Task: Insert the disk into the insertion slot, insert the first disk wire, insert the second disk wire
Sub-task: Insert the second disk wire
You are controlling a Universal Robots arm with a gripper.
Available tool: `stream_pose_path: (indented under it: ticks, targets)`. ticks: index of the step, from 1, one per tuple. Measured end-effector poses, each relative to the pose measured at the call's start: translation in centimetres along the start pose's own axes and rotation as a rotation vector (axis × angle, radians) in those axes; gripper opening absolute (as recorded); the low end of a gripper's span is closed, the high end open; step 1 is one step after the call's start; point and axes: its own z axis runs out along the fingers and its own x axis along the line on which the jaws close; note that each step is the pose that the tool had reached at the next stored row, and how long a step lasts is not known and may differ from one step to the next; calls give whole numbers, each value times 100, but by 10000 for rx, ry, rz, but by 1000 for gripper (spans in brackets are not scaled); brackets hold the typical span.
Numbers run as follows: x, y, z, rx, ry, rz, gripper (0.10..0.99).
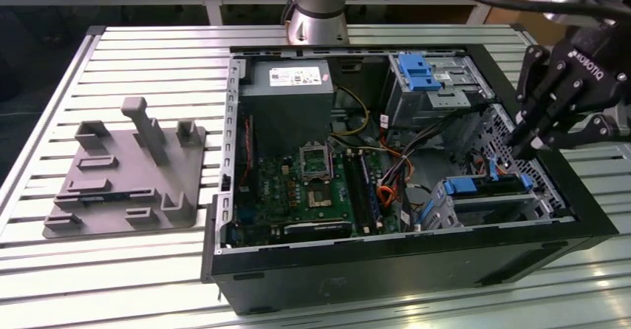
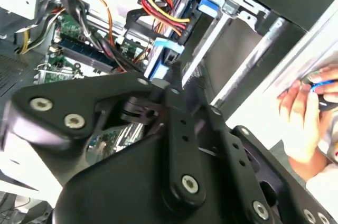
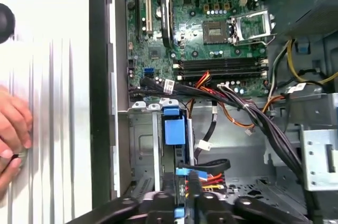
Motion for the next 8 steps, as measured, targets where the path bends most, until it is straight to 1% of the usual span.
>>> stream_pose_path:
  ticks: [1,3,4,5,8]
  targets:
    - [1,9,-36,13,-2,2,251]
    - [-3,16,-51,33,7,5,137]
    - [-3,16,-51,34,8,4,137]
    - [-3,16,-52,35,10,4,106]
    - [-3,17,-52,36,10,5,106]
